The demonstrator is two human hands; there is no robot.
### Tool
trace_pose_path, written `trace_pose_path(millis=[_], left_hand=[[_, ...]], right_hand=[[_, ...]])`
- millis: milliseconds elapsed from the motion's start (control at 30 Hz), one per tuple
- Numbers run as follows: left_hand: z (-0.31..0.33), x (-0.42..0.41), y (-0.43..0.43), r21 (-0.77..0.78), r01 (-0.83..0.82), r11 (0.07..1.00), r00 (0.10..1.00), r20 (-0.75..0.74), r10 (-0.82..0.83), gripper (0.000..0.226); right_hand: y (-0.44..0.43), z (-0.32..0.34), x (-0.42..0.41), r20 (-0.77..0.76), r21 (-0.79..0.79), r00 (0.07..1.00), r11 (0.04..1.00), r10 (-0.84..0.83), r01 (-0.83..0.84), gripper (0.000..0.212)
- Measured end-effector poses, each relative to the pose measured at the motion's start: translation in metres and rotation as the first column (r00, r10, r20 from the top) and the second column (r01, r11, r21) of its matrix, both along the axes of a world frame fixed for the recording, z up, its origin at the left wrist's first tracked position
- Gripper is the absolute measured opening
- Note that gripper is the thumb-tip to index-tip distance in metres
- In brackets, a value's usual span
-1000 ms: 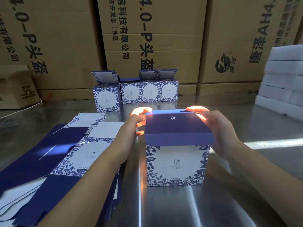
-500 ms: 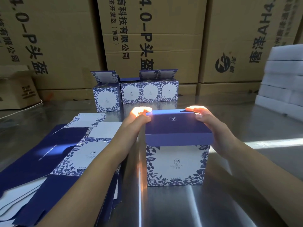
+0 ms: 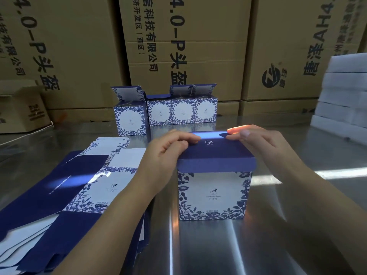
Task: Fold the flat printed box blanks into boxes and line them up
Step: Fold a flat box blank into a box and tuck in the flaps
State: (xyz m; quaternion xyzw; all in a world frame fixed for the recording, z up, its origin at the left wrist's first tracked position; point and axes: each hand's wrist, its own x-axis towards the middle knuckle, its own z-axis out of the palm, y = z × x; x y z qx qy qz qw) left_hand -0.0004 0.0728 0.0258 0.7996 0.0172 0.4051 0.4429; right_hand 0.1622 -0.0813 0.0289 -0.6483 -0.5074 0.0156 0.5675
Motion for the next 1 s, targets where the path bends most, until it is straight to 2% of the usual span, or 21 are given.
trace_pose_path(millis=[67, 167, 233, 367, 467, 533, 600, 667, 767, 1000], left_hand=[[-0.001, -0.003, -0.001, 0.13, 0.025, 0.991, 0.999, -0.044, -0.019, 0.029], [-0.004, -0.004, -0.001, 0.23, 0.01, 0.973, 0.991, -0.13, 0.021, 0.039], [-0.006, -0.003, -0.001, 0.214, -0.009, 0.977, 0.99, -0.138, 0.039, 0.04], [-0.007, -0.002, -0.002, 0.167, -0.022, 0.986, 0.992, -0.119, 0.042, 0.031], [-0.006, -0.002, -0.002, 0.168, -0.024, 0.985, 0.992, -0.117, 0.044, 0.031], [-0.006, -0.001, -0.003, 0.178, -0.025, 0.984, 0.993, -0.109, 0.045, 0.032], [-0.007, 0.001, -0.005, 0.2, -0.032, 0.979, 0.996, -0.073, 0.048, 0.032], [-0.009, 0.004, -0.007, 0.192, -0.027, 0.981, 0.999, -0.028, 0.033, 0.03], [-0.012, 0.006, -0.008, 0.172, -0.004, 0.985, 1.0, 0.018, 0.001, 0.029], [-0.012, 0.009, -0.006, 0.124, 0.026, 0.992, 0.997, 0.065, -0.034, 0.032]], right_hand=[[-0.003, 0.004, -0.002, 0.104, -0.05, 0.994, 0.998, -0.025, 0.03, 0.041], [-0.007, 0.007, -0.004, 0.079, -0.103, 0.997, 0.995, 0.017, -0.009, 0.041], [-0.008, 0.007, -0.004, 0.103, -0.134, 0.995, 0.991, 0.016, -0.002, 0.047], [-0.009, 0.007, -0.007, 0.262, -0.148, 0.963, 0.983, -0.068, 0.11, 0.056], [-0.007, 0.006, -0.012, 0.455, -0.144, 0.882, 0.968, -0.121, 0.207, 0.069], [-0.004, 0.002, -0.018, 0.52, -0.099, 0.845, 0.974, -0.122, 0.202, 0.058], [0.0, -0.003, -0.024, 0.474, -0.012, 0.876, 0.995, -0.085, 0.103, 0.041], [0.005, -0.009, -0.029, 0.445, 0.09, 0.893, 0.996, -0.067, 0.03, 0.033], [0.007, -0.011, -0.028, 0.411, 0.161, 0.91, 0.987, -0.053, -0.015, 0.033], [0.01, -0.013, -0.024, 0.326, 0.181, 0.945, 0.981, 0.004, -0.067, 0.037]])
